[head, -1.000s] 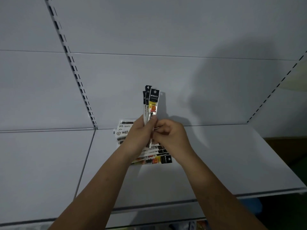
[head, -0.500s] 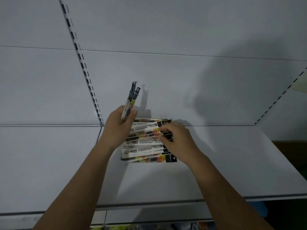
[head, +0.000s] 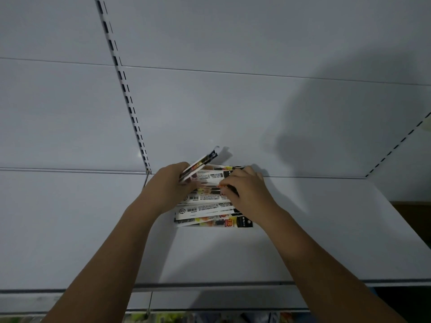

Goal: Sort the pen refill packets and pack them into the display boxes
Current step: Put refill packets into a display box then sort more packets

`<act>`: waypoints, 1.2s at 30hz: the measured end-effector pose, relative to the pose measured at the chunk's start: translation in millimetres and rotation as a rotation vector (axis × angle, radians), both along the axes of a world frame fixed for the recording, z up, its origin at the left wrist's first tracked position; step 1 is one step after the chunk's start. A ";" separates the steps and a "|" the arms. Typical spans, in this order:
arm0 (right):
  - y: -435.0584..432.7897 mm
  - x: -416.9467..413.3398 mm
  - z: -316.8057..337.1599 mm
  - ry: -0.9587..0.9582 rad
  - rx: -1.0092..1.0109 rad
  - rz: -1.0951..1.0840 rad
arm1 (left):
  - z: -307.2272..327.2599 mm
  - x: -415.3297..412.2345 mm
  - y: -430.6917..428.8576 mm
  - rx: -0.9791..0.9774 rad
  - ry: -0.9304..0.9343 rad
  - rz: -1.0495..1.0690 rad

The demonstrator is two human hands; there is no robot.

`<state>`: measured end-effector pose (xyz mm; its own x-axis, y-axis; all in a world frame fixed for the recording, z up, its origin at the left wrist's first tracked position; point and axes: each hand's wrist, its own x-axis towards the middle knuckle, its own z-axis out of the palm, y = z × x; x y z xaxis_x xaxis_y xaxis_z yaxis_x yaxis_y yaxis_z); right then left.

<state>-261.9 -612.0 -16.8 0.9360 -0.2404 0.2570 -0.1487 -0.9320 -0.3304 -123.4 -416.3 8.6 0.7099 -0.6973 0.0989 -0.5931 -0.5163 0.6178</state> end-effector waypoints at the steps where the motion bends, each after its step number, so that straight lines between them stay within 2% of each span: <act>1: -0.8 -0.4 -1.7 -0.013 -0.017 0.010 | 1.3 -2.4 -0.1 -0.007 0.002 -0.028; 6: -2.5 -1.7 2.3 -0.113 -0.048 0.015 | 9.5 -3.8 0.2 0.021 0.023 -0.043; 8: -2.3 -2.5 14.3 -0.155 -0.004 0.024 | 13.4 -1.5 0.3 0.048 0.029 -0.041; 11: -2.2 -5.6 35.2 -0.259 0.201 0.046 | 25.4 -2.6 -1.3 0.021 0.052 -0.079; 16: 2.1 -11.5 61.8 -0.375 0.640 0.067 | 45.5 -13.6 -4.8 -0.109 0.310 -0.311; 24: 17.2 -1.5 67.8 -0.496 0.949 0.026 | 39.5 -27.3 -12.4 -0.187 0.435 -0.313; 26: 16.1 1.6 64.3 -0.493 0.907 0.021 | 36.4 -27.8 -11.3 -0.195 0.405 -0.261; 30: 10.2 5.9 51.8 -0.398 0.685 -0.012 | 32.2 -22.5 -6.2 -0.177 0.283 -0.108; 36: -3.8 11.0 22.0 -0.049 0.286 -0.021 | 22.7 -5.7 5.0 -0.270 0.150 0.071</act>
<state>-250.9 -615.8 5.2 0.9185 -0.3284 0.2205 -0.1443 -0.7972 -0.5862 -129.0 -411.3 31.3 0.7768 -0.6079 0.1644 -0.4534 -0.3587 0.8159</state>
